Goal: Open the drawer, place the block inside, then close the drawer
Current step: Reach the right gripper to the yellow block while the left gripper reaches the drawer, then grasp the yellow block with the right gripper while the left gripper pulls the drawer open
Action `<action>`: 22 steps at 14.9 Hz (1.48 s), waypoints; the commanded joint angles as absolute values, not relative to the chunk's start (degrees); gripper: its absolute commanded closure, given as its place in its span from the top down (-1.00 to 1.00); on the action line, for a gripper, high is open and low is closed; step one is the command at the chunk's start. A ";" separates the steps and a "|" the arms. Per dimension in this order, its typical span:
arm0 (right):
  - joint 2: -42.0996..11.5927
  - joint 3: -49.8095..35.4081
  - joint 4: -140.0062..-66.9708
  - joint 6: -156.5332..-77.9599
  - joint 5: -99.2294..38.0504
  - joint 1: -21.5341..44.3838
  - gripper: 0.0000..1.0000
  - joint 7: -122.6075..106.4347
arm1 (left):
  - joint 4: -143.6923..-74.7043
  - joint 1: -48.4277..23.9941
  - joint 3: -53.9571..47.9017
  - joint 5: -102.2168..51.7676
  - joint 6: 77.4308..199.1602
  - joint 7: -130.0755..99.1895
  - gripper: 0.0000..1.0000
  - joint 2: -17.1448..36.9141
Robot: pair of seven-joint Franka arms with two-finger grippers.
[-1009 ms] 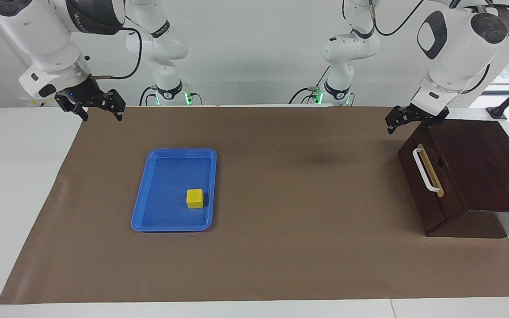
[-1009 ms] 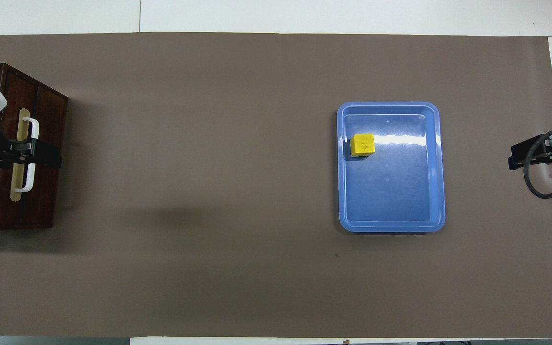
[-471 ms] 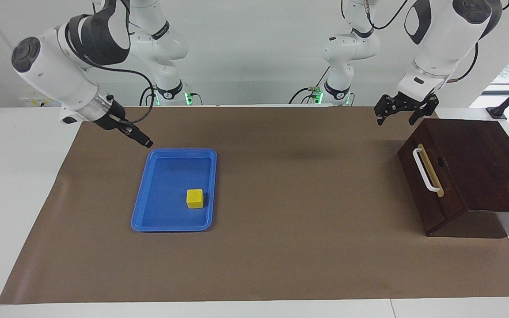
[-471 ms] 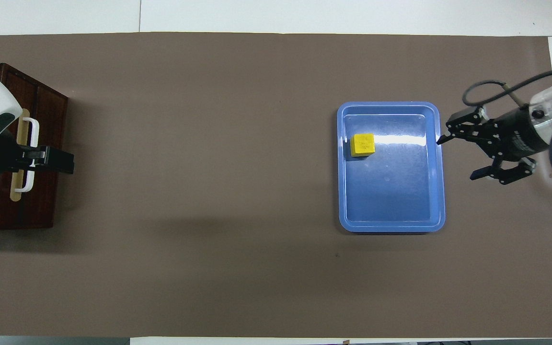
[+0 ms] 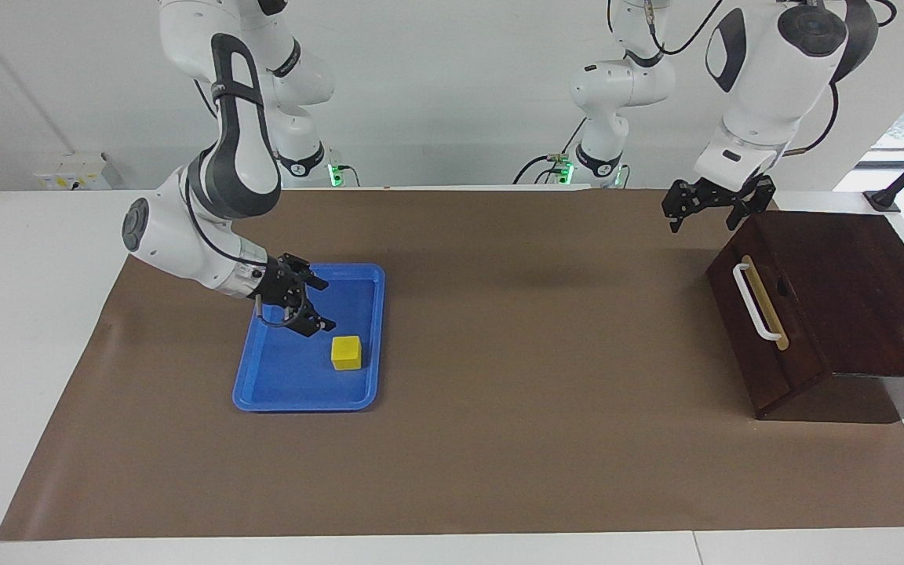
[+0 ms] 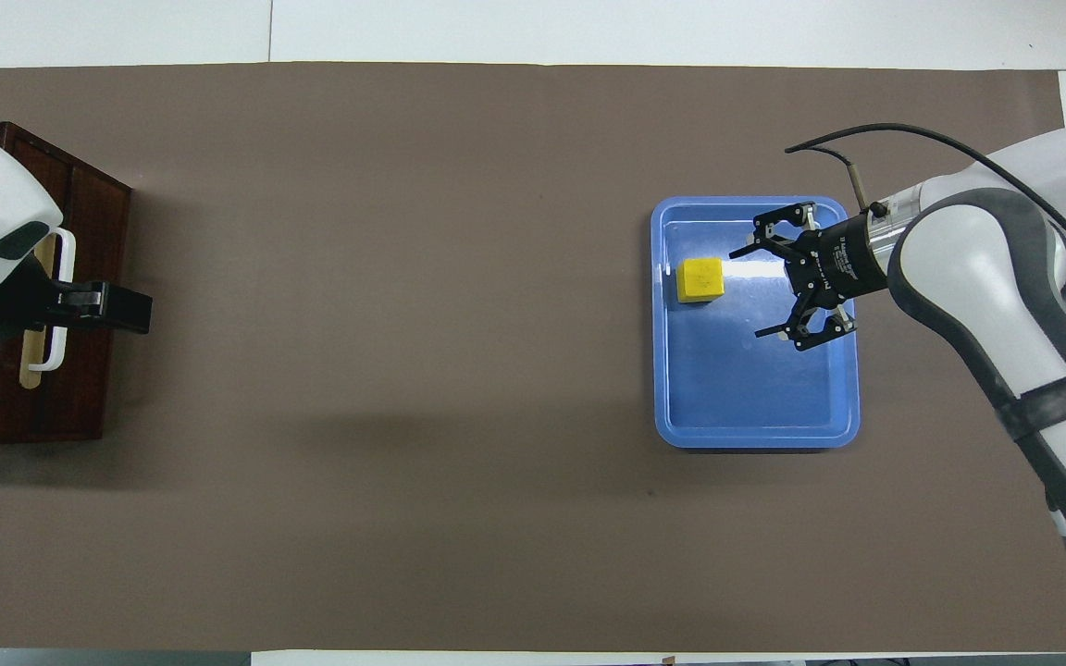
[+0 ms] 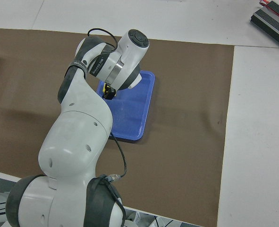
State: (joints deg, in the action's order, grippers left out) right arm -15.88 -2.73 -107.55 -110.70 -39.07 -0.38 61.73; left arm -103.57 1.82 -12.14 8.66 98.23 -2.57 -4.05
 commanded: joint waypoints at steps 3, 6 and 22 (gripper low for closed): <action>-20.64 -2.99 -103.90 -110.13 -45.86 -2.11 1.00 62.93 | -104.94 -3.86 -11.69 20.38 103.26 -10.52 1.00 3.06; -23.46 -2.90 -102.22 -110.30 -46.41 -1.94 1.00 62.32 | -107.31 -3.17 -11.60 28.01 108.00 -12.47 1.00 6.67; -27.77 -2.46 -101.69 -113.64 -45.88 -1.59 1.00 56.16 | -114.96 5.09 -11.07 41.22 119.61 -17.31 1.00 9.23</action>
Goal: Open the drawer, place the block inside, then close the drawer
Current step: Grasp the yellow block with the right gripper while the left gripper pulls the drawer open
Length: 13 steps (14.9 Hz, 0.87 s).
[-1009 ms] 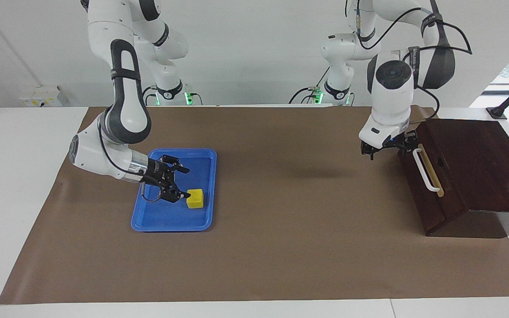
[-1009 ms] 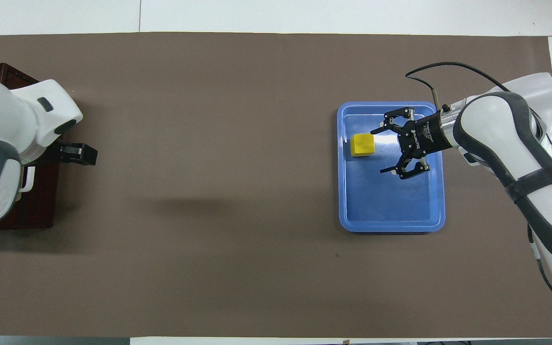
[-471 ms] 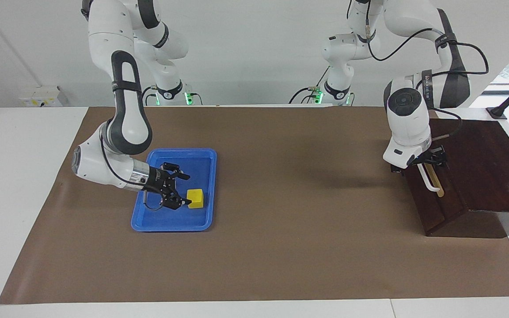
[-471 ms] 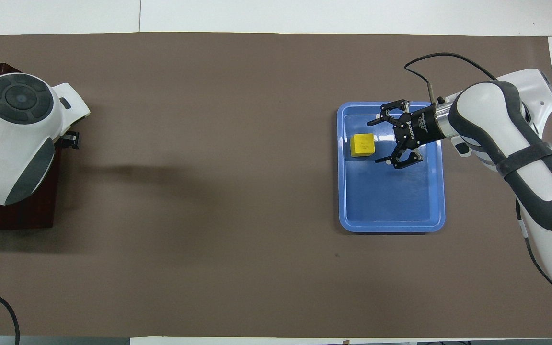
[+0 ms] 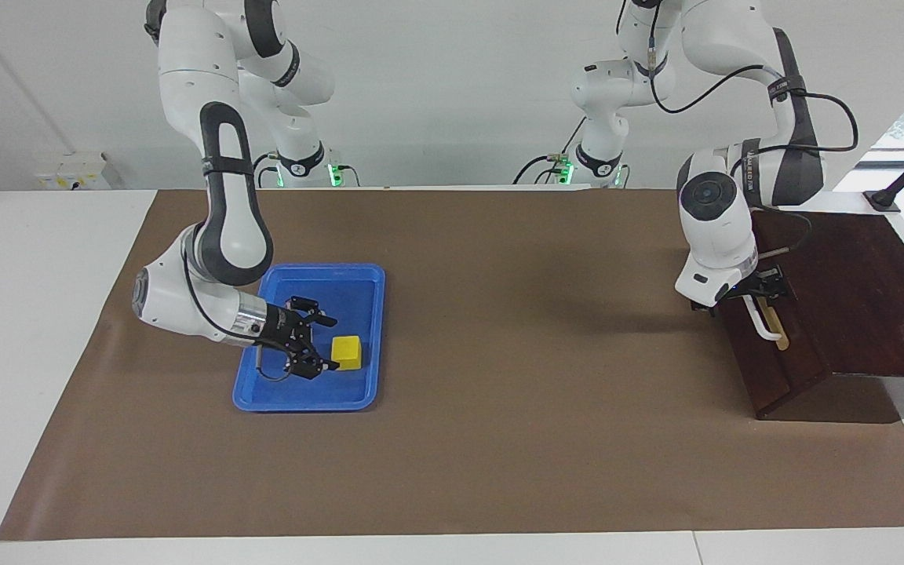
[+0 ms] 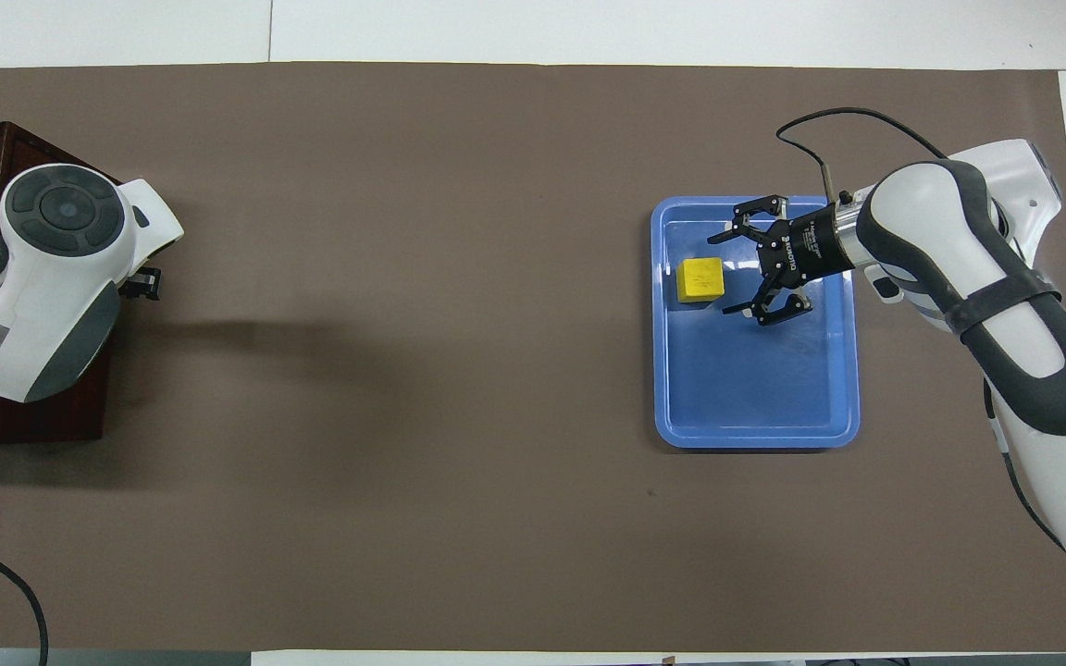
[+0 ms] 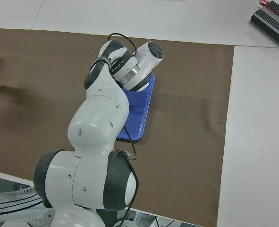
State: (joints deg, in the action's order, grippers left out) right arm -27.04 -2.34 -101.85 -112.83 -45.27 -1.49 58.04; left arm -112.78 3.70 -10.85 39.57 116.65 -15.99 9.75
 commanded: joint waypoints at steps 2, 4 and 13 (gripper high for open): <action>-27.77 -2.46 -101.78 -113.90 -45.79 -1.50 1.00 56.07 | -116.19 5.36 -11.07 41.22 121.37 -17.31 1.00 9.23; -27.77 -2.55 -102.39 -115.22 -45.88 -1.15 1.00 56.16 | -116.19 5.27 -11.16 41.22 121.73 -17.14 1.00 9.40; -27.69 -2.55 -103.36 -116.45 -45.79 -0.88 1.00 56.25 | -117.86 3.43 -11.60 40.78 124.63 -16.09 1.00 9.49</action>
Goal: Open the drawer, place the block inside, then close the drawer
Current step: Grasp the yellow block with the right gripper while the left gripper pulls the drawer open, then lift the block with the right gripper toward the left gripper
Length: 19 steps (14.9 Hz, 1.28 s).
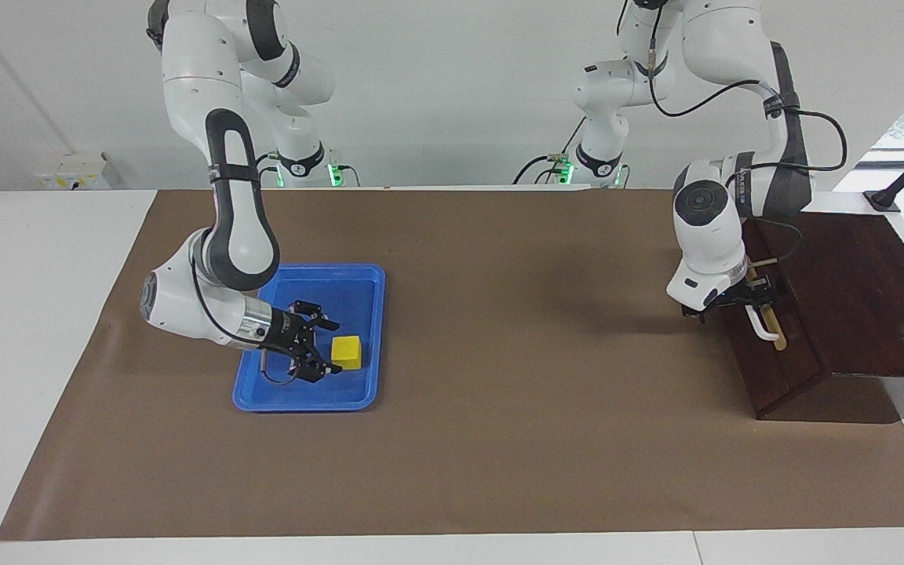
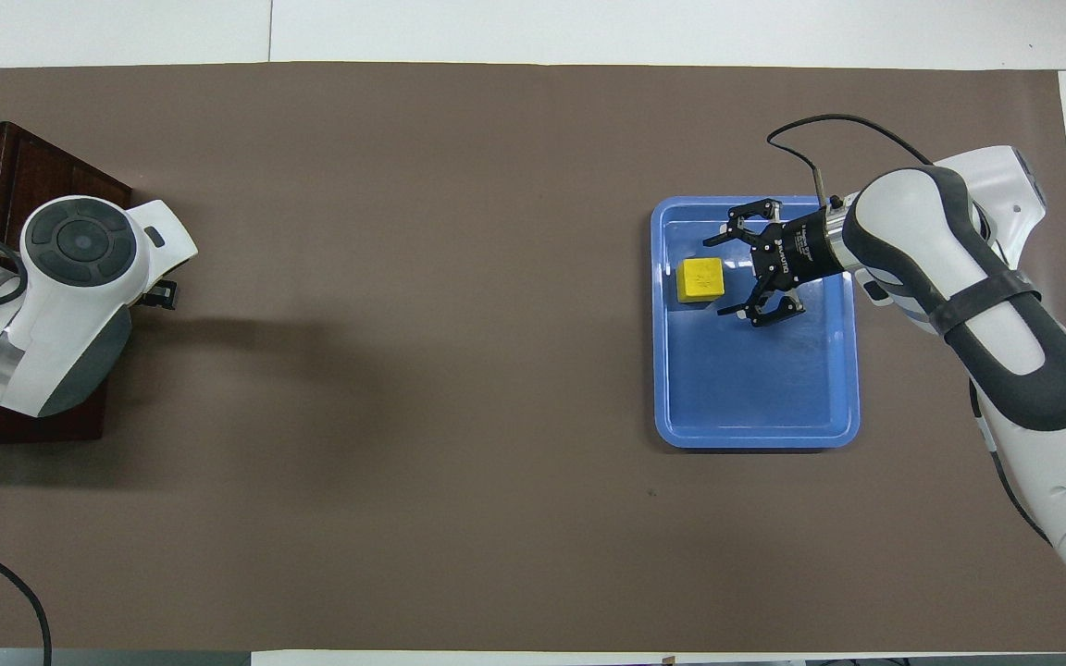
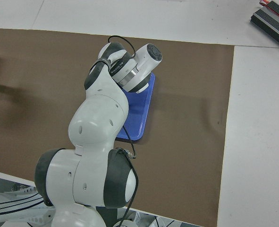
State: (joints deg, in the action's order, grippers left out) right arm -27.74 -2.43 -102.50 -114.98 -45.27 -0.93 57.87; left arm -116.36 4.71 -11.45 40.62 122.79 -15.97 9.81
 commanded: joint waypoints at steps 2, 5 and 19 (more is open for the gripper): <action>-27.69 -2.55 -103.36 -116.45 -45.70 -0.88 0.97 56.34 | -117.69 2.29 -11.69 40.43 124.10 -16.00 1.00 9.58; -27.69 -2.55 -103.36 -116.46 -45.79 -0.88 0.10 57.13 | -117.34 -0.78 -11.69 39.12 122.79 -16.08 1.00 9.49; -26.46 -2.37 -90.01 -103.55 -39.20 -1.32 -1.00 67.06 | -116.01 -9.67 -11.69 34.63 120.67 -15.91 1.00 9.41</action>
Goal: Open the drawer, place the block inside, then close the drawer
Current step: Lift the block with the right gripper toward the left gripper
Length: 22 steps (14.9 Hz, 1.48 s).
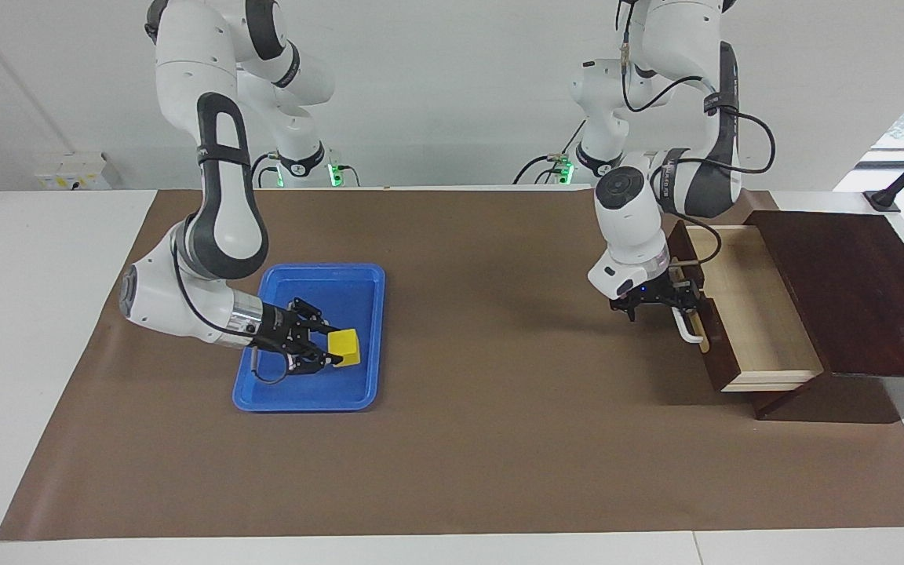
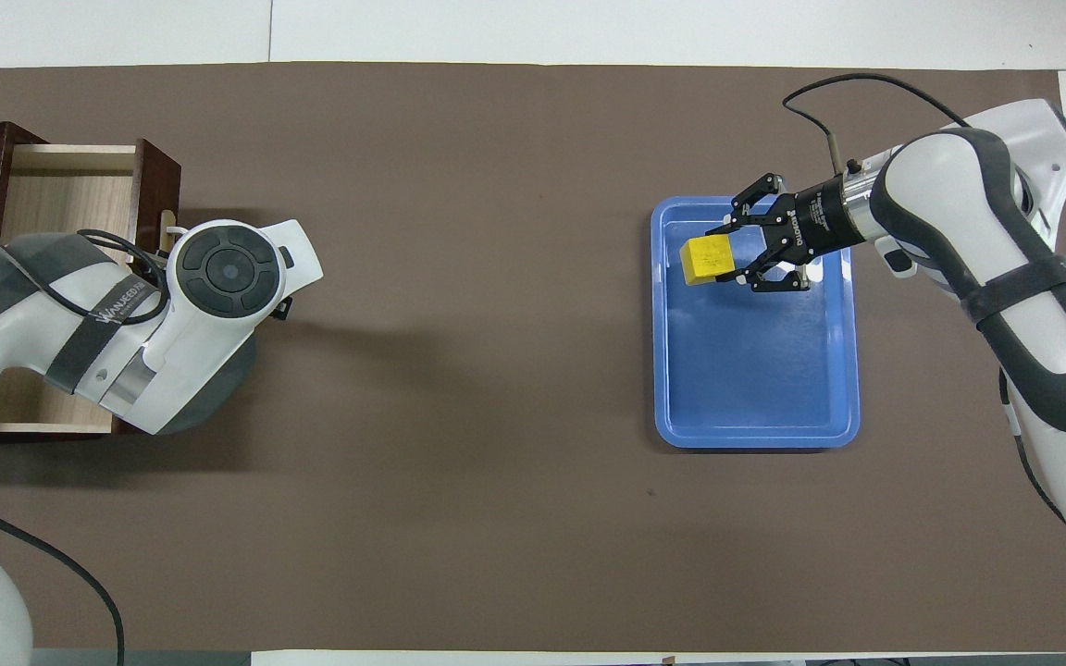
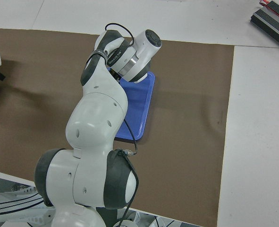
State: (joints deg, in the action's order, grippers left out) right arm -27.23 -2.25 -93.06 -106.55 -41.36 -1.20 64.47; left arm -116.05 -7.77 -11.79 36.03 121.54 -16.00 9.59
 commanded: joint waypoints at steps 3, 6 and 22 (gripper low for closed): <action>-22.51 -2.20 -89.74 -99.07 -37.36 -1.49 -1.00 67.50 | -115.93 -9.67 -11.69 34.72 120.59 -15.04 1.00 9.40; -17.86 -1.93 -89.48 -94.59 -36.74 -1.76 -1.00 70.22 | -114.10 -9.05 -11.69 34.28 117.79 -9.60 1.00 8.88; -13.10 -11.41 -81.83 -93.32 -38.76 -0.70 -1.00 92.01 | -89.39 -10.72 -11.60 3.45 101.33 -62.84 1.00 9.40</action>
State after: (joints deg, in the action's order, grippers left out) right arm -13.34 -8.91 -82.11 -90.71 -38.29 -0.28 88.70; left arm -91.00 -9.42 -12.23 6.81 101.96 -44.05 8.63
